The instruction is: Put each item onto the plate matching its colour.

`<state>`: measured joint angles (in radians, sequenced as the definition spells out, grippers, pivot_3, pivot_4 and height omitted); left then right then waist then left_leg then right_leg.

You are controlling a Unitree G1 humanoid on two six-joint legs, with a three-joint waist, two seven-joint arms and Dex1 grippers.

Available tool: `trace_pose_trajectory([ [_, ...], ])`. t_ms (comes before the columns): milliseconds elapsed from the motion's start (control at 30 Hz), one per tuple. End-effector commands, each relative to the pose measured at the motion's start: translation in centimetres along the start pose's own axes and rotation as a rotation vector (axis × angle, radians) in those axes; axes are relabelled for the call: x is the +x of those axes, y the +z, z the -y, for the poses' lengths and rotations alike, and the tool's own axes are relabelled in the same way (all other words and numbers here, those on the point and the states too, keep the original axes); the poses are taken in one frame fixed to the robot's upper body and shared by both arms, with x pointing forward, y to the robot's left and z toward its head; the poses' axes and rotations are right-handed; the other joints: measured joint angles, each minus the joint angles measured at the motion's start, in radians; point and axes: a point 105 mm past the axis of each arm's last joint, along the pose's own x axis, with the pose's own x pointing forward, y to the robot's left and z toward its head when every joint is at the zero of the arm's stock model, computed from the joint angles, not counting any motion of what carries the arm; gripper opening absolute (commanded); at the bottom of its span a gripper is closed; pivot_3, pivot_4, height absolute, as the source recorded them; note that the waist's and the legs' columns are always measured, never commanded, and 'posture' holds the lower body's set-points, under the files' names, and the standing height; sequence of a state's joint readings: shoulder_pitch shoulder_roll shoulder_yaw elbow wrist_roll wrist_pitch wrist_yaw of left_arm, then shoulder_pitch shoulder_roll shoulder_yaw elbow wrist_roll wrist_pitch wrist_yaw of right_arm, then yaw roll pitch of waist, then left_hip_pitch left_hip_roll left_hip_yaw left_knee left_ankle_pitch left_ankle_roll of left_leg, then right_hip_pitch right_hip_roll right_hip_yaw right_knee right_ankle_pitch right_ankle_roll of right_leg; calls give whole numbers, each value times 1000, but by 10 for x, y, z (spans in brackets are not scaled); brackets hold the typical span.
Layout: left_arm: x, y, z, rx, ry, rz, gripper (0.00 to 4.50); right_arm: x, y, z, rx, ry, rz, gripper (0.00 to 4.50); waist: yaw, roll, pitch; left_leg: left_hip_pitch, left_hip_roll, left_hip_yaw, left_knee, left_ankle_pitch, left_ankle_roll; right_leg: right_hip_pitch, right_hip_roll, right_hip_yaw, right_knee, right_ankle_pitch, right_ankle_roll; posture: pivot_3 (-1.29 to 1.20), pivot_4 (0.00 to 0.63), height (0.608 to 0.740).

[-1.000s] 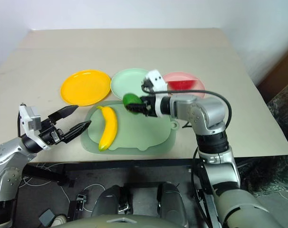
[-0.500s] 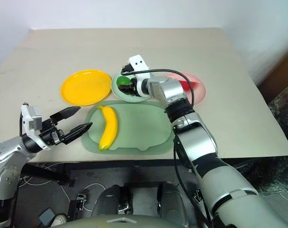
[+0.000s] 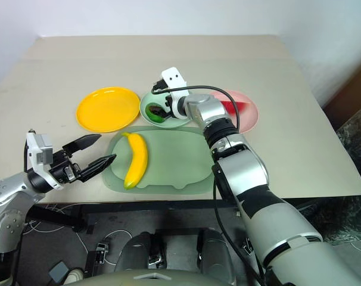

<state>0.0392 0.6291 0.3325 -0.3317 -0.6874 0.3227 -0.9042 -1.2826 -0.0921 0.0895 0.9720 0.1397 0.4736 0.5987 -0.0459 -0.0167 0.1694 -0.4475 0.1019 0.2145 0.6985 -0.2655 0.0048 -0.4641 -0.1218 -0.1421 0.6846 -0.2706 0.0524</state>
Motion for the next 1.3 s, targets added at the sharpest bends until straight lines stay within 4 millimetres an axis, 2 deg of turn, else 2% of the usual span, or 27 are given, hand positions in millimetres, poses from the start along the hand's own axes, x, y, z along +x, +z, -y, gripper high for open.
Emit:
trace_pose_trajectory([
  [33,2,11,2,41,-16,29,4500,-21,32,-7,-65,62,178,4443,2,0,0,0,0,0,0,0,0,0,0,0,0,0,0,0,150,695],
  [233,2,11,1,39,-13,31,4500,-66,18,-23,-82,175,323,4443,3,-1,0,0,0,-1,0,0,0,2,-1,0,0,0,0,0,150,695],
  [333,-1,13,-2,46,8,36,4500,-106,20,-43,-117,239,538,4443,1,0,0,1,0,-1,-1,0,0,1,0,0,0,0,0,0,150,695],
  [467,-6,14,-5,47,53,45,4500,-127,-15,-70,-112,397,446,4443,2,-1,0,2,0,-1,-1,0,-1,2,0,0,-1,0,0,0,150,695],
  [567,-9,14,-4,45,76,51,4500,-134,-39,-76,-129,415,387,4443,3,-1,0,4,0,-2,-1,0,0,4,0,0,-1,0,0,0,150,695],
  [633,-11,14,-5,44,90,51,4500,-137,-47,-79,-127,424,361,4443,4,-1,0,4,0,-2,-1,0,0,4,0,0,-1,0,0,0,150,695],
  [800,-7,16,-6,37,166,74,4500,-137,-50,-73,-116,410,354,4443,5,-1,0,4,0,-2,-1,0,0,4,-1,0,-1,0,0,0,150,695],
  [967,3,15,8,-19,251,85,4500,-139,-48,-61,-132,368,347,4443,6,-1,0,4,0,-2,0,0,0,5,-1,0,-2,0,0,0,150,695],
  [1167,28,0,13,-65,396,5,4500,-146,-38,-51,-123,324,373,4443,13,-1,-1,4,-1,-3,1,0,1,6,-1,-1,-1,0,0,0,150,695],
  [1300,46,-12,19,-105,404,-44,4500,-152,-37,-43,-130,287,365,4443,28,-1,-1,4,-1,-3,1,0,1,6,-1,-1,-1,0,0,0,150,695],
])
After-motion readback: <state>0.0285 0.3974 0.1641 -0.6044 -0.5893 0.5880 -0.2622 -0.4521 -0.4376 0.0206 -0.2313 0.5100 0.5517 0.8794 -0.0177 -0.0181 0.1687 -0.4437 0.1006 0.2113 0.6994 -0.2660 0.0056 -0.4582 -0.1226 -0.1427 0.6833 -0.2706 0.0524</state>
